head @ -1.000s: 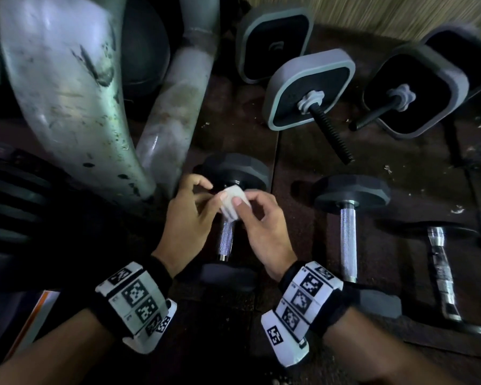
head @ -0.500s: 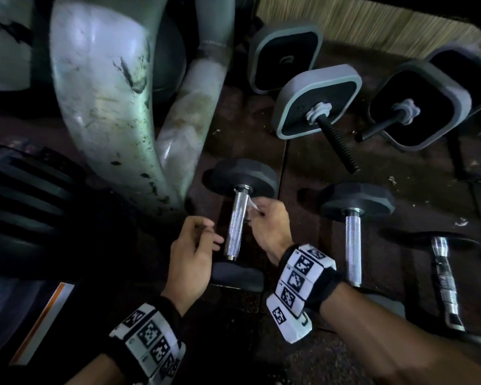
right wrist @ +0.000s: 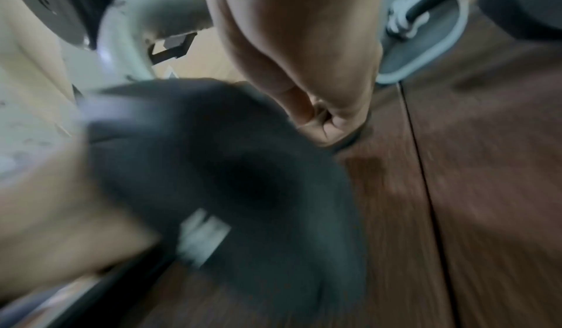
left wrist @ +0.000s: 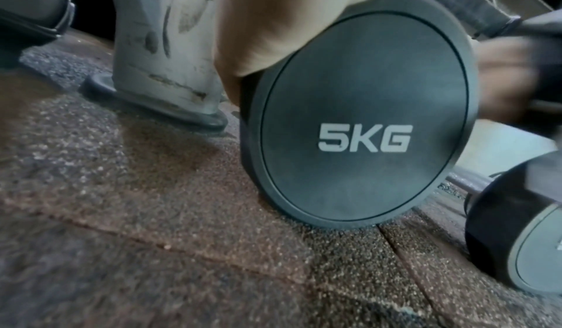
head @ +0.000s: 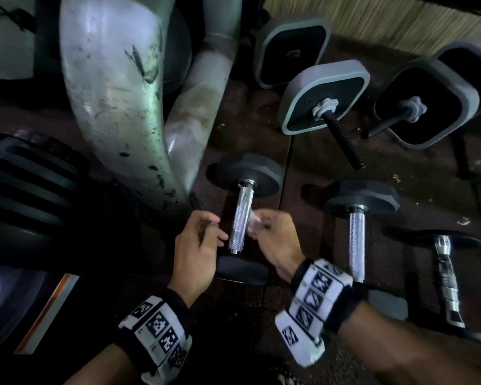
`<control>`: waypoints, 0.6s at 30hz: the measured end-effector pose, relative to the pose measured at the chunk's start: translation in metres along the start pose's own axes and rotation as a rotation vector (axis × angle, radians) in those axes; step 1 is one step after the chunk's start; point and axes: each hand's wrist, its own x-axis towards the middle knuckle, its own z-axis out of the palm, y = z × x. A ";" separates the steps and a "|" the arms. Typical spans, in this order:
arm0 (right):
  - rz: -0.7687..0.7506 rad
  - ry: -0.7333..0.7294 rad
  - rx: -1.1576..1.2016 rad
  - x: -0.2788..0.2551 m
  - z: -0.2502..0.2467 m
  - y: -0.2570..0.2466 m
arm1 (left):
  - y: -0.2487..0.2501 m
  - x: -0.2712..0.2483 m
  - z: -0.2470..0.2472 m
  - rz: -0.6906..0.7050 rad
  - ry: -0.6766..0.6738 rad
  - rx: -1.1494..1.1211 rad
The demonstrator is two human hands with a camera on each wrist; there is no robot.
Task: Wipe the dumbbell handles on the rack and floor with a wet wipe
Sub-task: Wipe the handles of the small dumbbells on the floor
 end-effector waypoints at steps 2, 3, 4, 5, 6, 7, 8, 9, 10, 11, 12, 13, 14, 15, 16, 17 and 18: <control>-0.015 -0.040 -0.011 -0.011 0.002 0.007 | 0.000 0.000 0.000 0.008 0.004 -0.005; -0.010 -0.037 0.000 -0.005 0.004 0.007 | 0.000 0.000 0.001 0.009 0.006 -0.006; -0.005 -0.025 0.011 0.003 0.005 0.003 | -0.001 0.000 0.001 0.010 0.007 -0.006; 0.000 -0.019 0.017 0.011 0.005 -0.001 | -0.002 0.000 0.001 0.008 0.007 -0.002; 0.005 -0.011 0.019 0.017 0.004 -0.006 | -0.002 0.000 0.001 0.008 0.009 0.002; 0.008 -0.013 0.025 0.018 0.002 -0.009 | -0.001 0.000 0.000 0.008 0.011 0.005; 0.017 -0.035 0.028 0.012 -0.001 -0.010 | -0.002 0.000 0.000 0.009 0.011 0.006; 0.019 -0.077 0.026 0.002 -0.005 -0.009 | -0.002 0.001 0.000 0.013 0.011 0.005; 0.017 -0.133 0.017 -0.009 -0.008 -0.007 | -0.003 0.001 0.000 0.019 0.011 0.003; 0.022 -0.187 0.013 -0.019 -0.010 -0.003 | -0.004 0.001 0.001 0.026 0.011 0.000; 0.030 -0.218 0.022 -0.024 -0.010 0.000 | -0.004 0.001 0.001 0.036 0.012 -0.002; 0.040 -0.224 0.046 -0.024 -0.009 0.000 | -0.004 0.001 0.001 0.044 0.013 -0.006; 0.054 -0.216 0.085 -0.021 -0.007 -0.004 | -0.004 0.000 0.001 0.049 0.013 -0.012; 0.071 -0.207 0.127 -0.016 -0.006 -0.009 | -0.003 0.000 0.001 0.051 0.013 -0.020; 0.092 -0.201 0.160 -0.014 -0.005 -0.014 | -0.003 0.000 0.001 0.049 0.012 -0.026; 0.108 -0.202 0.168 -0.013 -0.005 -0.016 | -0.002 0.000 0.001 0.046 0.014 -0.030; 0.120 -0.217 0.152 -0.016 -0.007 -0.017 | -0.002 0.000 0.001 0.038 0.015 -0.030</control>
